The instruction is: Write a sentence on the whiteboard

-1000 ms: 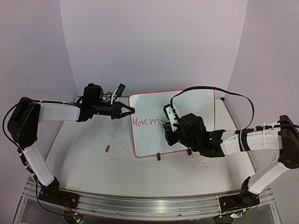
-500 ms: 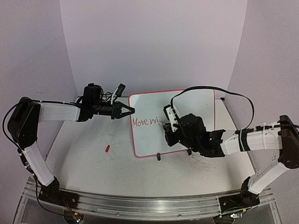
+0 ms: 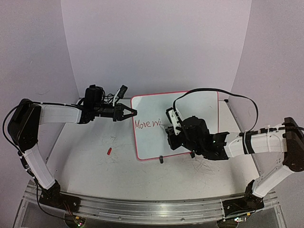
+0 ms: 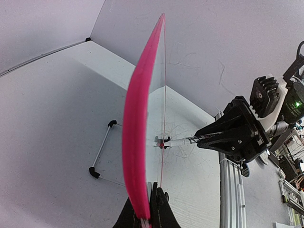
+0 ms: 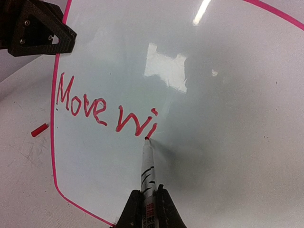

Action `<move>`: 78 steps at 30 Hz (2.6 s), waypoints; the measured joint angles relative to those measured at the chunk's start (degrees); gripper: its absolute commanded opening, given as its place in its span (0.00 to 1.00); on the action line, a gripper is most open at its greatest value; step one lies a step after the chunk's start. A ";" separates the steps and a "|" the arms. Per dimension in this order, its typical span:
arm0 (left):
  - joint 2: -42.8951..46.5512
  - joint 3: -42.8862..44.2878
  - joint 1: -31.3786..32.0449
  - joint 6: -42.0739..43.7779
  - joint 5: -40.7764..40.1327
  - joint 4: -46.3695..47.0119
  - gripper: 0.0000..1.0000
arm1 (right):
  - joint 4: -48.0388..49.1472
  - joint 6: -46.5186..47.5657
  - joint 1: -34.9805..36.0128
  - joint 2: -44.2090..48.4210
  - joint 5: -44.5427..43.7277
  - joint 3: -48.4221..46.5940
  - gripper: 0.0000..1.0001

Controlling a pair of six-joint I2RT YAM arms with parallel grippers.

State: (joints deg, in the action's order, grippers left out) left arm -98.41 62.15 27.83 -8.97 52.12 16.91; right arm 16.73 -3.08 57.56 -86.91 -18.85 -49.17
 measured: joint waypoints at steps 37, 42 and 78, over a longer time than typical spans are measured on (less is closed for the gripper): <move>0.20 0.00 0.00 0.07 0.22 -0.02 0.00 | 1.50 1.38 -0.92 2.38 -1.86 -0.98 0.00; 0.20 0.00 0.00 0.07 0.17 -0.06 0.00 | 1.71 1.38 -0.94 1.47 -2.52 -0.98 0.00; 0.22 0.00 0.00 0.04 0.15 -0.46 0.00 | -0.54 -0.69 -0.91 1.38 -0.69 0.07 0.00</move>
State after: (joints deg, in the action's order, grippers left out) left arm -98.19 62.15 27.83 -8.93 52.26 16.45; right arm 16.19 -3.77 56.65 -85.54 -19.54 -49.09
